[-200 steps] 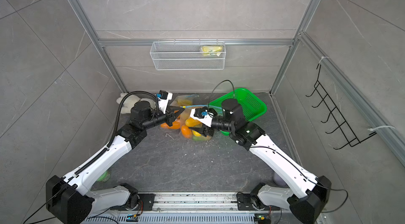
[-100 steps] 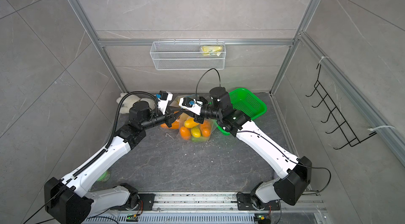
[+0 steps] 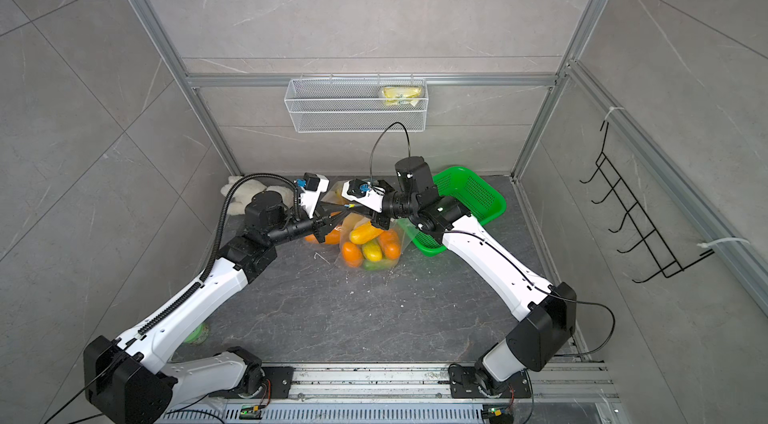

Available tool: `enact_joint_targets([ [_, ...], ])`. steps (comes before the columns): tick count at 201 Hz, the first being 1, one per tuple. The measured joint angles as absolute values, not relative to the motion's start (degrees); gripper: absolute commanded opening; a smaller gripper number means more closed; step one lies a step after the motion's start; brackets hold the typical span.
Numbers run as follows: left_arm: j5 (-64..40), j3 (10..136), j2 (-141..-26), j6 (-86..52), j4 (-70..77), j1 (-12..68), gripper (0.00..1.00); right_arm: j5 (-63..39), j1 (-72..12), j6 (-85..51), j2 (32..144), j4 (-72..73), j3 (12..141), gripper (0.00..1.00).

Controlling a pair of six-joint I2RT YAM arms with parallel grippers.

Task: Place the mango in a zip-top bag and seal the zipper
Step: Zip the zipper on the zipper food storage bag.

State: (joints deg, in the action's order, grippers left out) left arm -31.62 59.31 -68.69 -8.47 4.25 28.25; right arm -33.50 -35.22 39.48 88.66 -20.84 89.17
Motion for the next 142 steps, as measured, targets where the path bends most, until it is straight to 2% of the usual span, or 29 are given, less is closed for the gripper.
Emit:
enact_joint_targets([
  [44, -31.11, 59.29, -68.62, -8.47, 4.32, 28.25, 0.0, -34.61, -34.33, 39.18, 88.64, -20.43, 88.9, 0.09],
  [94, -30.02, 57.1, -67.51, -8.49, 5.61, 28.67, 0.0, -37.89, -32.03, 38.11, 88.01, -19.11, 85.86, 0.05],
  [142, -28.84, 56.99, -66.96, -8.56, 5.89, 28.73, 0.0, -38.85, -28.58, 37.5, 85.65, -19.11, 82.96, 0.06],
])
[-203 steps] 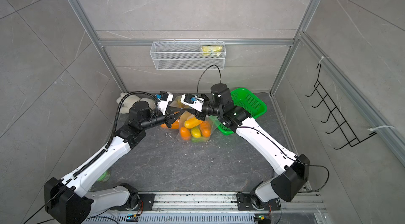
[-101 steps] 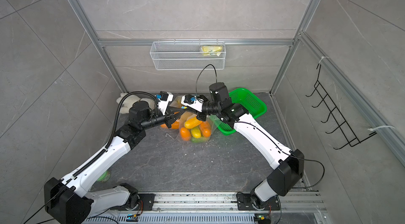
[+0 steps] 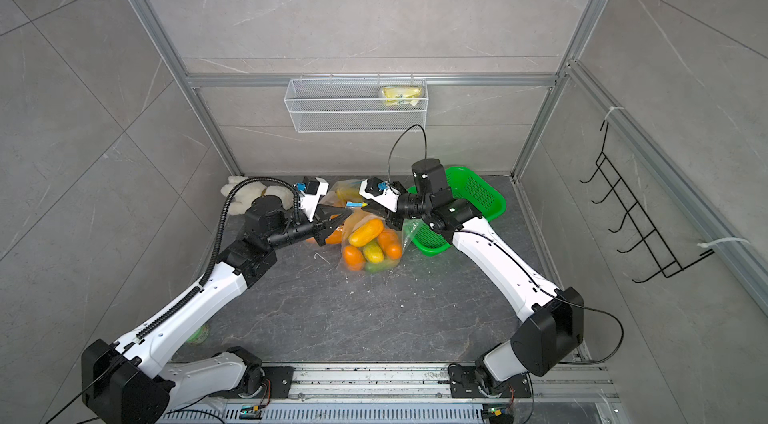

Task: Place the mango in a zip-top bag and seal the zipper
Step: Zip the zipper on the zipper food storage bag, then place the zipper food storage bag at the center of the board.

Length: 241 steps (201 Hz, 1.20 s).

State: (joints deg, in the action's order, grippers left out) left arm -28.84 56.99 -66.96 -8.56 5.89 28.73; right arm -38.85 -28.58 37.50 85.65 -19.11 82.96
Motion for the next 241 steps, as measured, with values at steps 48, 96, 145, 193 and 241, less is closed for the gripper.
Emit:
enact_joint_targets([
  [48, -24.75, 55.11, -63.46, -9.08, 5.98, 28.45, 0.0, -37.85, -23.42, 36.84, 81.49, -21.89, 79.44, 0.07],
  [96, -19.44, 55.09, -62.22, -11.35, 4.19, 26.55, 0.0, -33.8, -18.2, 32.82, 74.76, -22.13, 71.7, 0.07],
  [145, -16.78, 55.0, -61.32, -14.04, 2.44, 24.16, 0.0, -33.76, -10.96, 26.37, 72.58, -20.25, 66.85, 0.06],
  [193, -16.34, 55.53, -64.38, -16.86, 3.03, 22.74, 0.0, -40.69, -8.45, 17.26, 75.64, -10.66, 65.1, 0.56],
  [241, -10.48, 65.84, -75.92, -21.15, -0.45, 21.19, 0.0, -36.67, -7.86, 6.5, 70.04, 3.44, 57.91, 0.94],
])
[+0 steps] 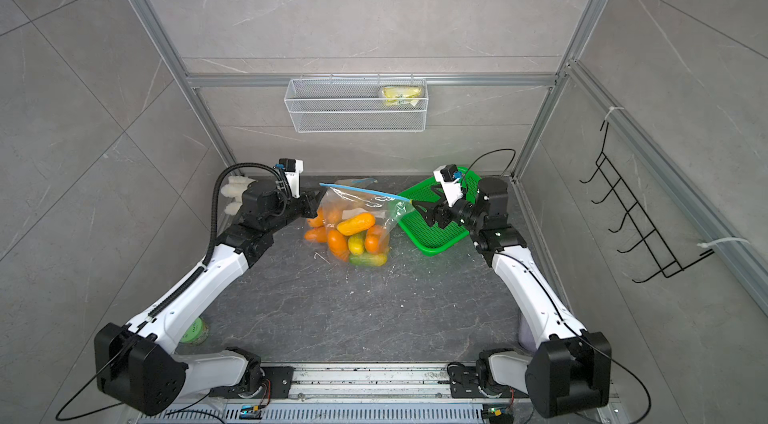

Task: Place the mango in a zip-top bag and seal the zipper
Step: Place the zipper food storage bag at the center of the board, then reset both arms

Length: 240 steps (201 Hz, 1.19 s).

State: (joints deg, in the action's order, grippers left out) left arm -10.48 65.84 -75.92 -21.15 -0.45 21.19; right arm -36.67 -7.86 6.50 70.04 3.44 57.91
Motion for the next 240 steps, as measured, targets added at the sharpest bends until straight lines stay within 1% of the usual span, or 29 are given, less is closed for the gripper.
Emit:
enact_joint_targets([
  [8, -9.54, 68.4, -78.35, -22.35, -1.63, 20.73, 0.0, -34.06, -7.84, 5.26, 67.55, 5.04, 55.57, 0.99],
  [44, -8.56, 82.67, -93.38, -28.29, -7.94, 15.4, 0.0, -21.21, -7.84, 1.43, 58.37, 7.7, 46.85, 1.0],
  [59, -9.1, 89.6, -100.79, -29.65, -11.25, 13.65, 0.21, -15.99, -7.84, 0.99, 57.1, 7.25, 44.53, 1.0],
  [75, -9.3, 95.11, -106.52, -30.79, -14.26, 12.38, 0.53, -11.16, -7.84, 0.99, 56.88, 6.0, 42.65, 1.0],
  [80, -9.56, 96.05, -107.7, -31.11, -15.09, 12.1, 0.69, -9.76, -7.84, 0.97, 56.86, 5.58, 42.06, 1.0],
  [81, -9.61, 96.14, -107.81, -31.2, -15.18, 12.05, 0.7, -9.56, -7.84, 0.97, 56.86, 5.52, 41.98, 1.0],
  [83, -9.61, 96.33, -108.18, -31.46, -15.49, 11.94, 0.8, -9.02, -7.84, 0.97, 56.86, 5.34, 41.71, 1.0],
  [88, -9.78, 96.44, -108.55, -31.64, -15.9, 11.77, 0.95, -7.97, -7.84, 0.97, 56.86, 4.89, 41.1, 1.0],
  [89, -9.8, 96.44, -108.62, -31.64, -15.99, 11.73, 0.98, -7.79, -7.84, 0.99, 56.86, 4.84, 41.01, 1.0],
  [91, -9.89, 96.42, -108.66, -31.62, -16.34, 11.64, 0.99, -7.33, -7.84, 0.97, 56.82, 4.67, 40.73, 1.0],
  [109, -10.9, 95.37, -107.9, -32.08, -17.63, 10.98, 1.0, -4.27, -7.84, 0.97, 56.12, 4.05, 37.85, 1.0],
  [122, -11.16, 92.6, -105.36, -31.92, -17.5, 10.48, 1.0, -2.48, -7.84, 0.97, 54.96, 4.08, 35.44, 1.0],
  [138, -11.07, 87.22, -99.72, -31.44, -17.87, 9.85, 1.0, -0.47, -7.84, 0.71, 53.32, 4.89, 32.03, 1.0],
  [156, -9.87, 79.5, -90.74, -30.17, -17.32, 8.95, 1.0, 1.21, -7.84, -0.21, 52.23, 8.14, 27.55, 0.99],
  [177, -4.19, 67.51, -78.22, -27.92, -14.04, 8.27, 1.0, 2.31, -7.84, -1.39, 52.73, 16.75, 20.14, 0.99],
  [195, 3.46, 56.71, -71.18, -26.35, -8.78, 8.1, 1.0, 4.27, -7.84, -2.68, 57.12, 26.57, 13.72, 1.0],
  [211, 10.04, 47.51, -70.61, -23.9, -2.28, 8.1, 0.99, 5.87, -7.79, -3.31, 64.6, 36.07, 9.85, 0.99],
  [218, 12.12, 44.21, -71.94, -22.37, 0.54, 8.1, 1.0, 6.09, -7.79, -3.27, 67.26, 38.85, 9.1, 0.99],
  [240, 16.38, 39.57, -80.79, -17.78, 1.98, 8.03, 1.0, 6.98, -7.66, -2.76, 72.69, 46.7, 8.97, 1.0],
])
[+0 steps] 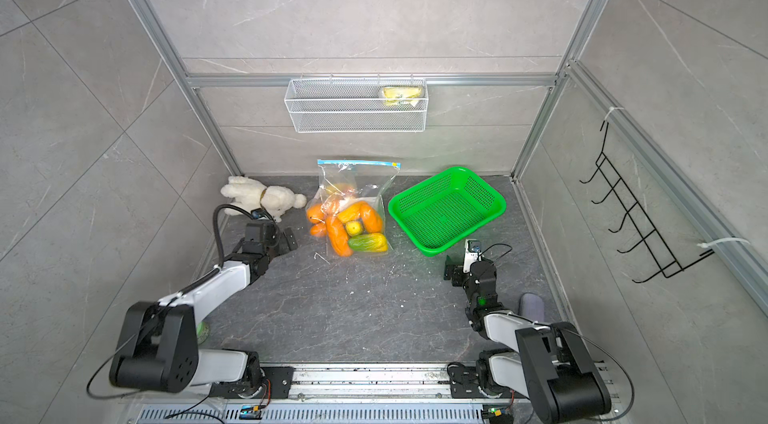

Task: Place the mango in a zip-top bag and seal the zipper
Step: Reset both arms

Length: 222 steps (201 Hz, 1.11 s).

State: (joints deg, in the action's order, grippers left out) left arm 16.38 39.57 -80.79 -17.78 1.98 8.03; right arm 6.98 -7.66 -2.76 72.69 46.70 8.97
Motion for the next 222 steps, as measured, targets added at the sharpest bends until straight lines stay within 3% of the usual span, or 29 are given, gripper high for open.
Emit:
enact_joint_targets([
  [28, 17.34, 35.94, -82.3, -12.34, 11.38, 7.92, 1.0, 6.85, -5.5, -2.39, 87.72, 62.52, 10.09, 1.0],
  [100, 11.14, 23.75, -86.06, -5.28, 44.88, 2.57, 1.0, 5.58, -4.58, -2.15, 87.92, 60.8, 16.58, 1.0],
  [154, 7.73, 30.65, -81.36, -5.04, 35.77, 1.98, 1.0, 5.1, -4.56, -2.15, 87.92, 60.55, 16.38, 1.0],
  [192, 6.96, 26.3, -70.28, -5.08, 31.59, 1.39, 1.0, 4.82, -4.56, -2.11, 87.92, 60.64, 16.38, 1.0],
  [222, 6.68, 25.45, -71.35, -5.04, 29.67, 0.03, 1.0, 4.47, -4.56, -1.93, 87.92, 60.75, 16.36, 1.0],
])
